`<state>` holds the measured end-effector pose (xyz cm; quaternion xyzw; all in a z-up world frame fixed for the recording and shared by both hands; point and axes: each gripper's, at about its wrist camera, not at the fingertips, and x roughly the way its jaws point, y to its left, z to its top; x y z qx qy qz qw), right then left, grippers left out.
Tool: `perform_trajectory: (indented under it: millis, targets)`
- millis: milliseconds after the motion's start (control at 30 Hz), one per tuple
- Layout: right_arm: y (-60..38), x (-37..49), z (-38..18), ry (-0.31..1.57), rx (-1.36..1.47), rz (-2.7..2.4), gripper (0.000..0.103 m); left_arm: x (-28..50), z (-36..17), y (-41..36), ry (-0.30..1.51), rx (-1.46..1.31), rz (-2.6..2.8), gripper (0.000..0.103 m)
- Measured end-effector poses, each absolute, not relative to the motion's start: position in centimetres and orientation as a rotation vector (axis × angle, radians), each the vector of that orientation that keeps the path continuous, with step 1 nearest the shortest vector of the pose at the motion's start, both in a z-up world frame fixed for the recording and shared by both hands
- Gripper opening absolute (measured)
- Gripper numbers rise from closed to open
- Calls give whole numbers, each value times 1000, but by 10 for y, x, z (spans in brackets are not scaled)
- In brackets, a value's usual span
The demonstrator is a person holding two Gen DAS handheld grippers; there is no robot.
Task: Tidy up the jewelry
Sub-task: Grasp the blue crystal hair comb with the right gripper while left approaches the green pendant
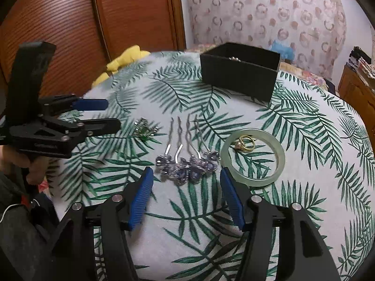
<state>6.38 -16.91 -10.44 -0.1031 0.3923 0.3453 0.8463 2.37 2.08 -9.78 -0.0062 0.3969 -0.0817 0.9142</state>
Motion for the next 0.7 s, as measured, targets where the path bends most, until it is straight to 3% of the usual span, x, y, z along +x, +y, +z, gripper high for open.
perform_trajectory:
  millis: [67,467,533,567,700]
  targets:
    - [-166,67,-104,833,-218,734,76,24,-99,21,819,-18,-166,73]
    - [-142,83,-112,863,-307,725,76,24,-102,22,824,-25,-172,73]
    - [-141,82,-112,856,-317,716,74,24,-103,21,827,-25,-174,73]
    - [-142,82,-112,851,-319,716,67,24,-104,21,829,-26,-173,73]
    - [-147,77,-107,820,-294,727,67,24,-105,19,831,-26,-177,73]
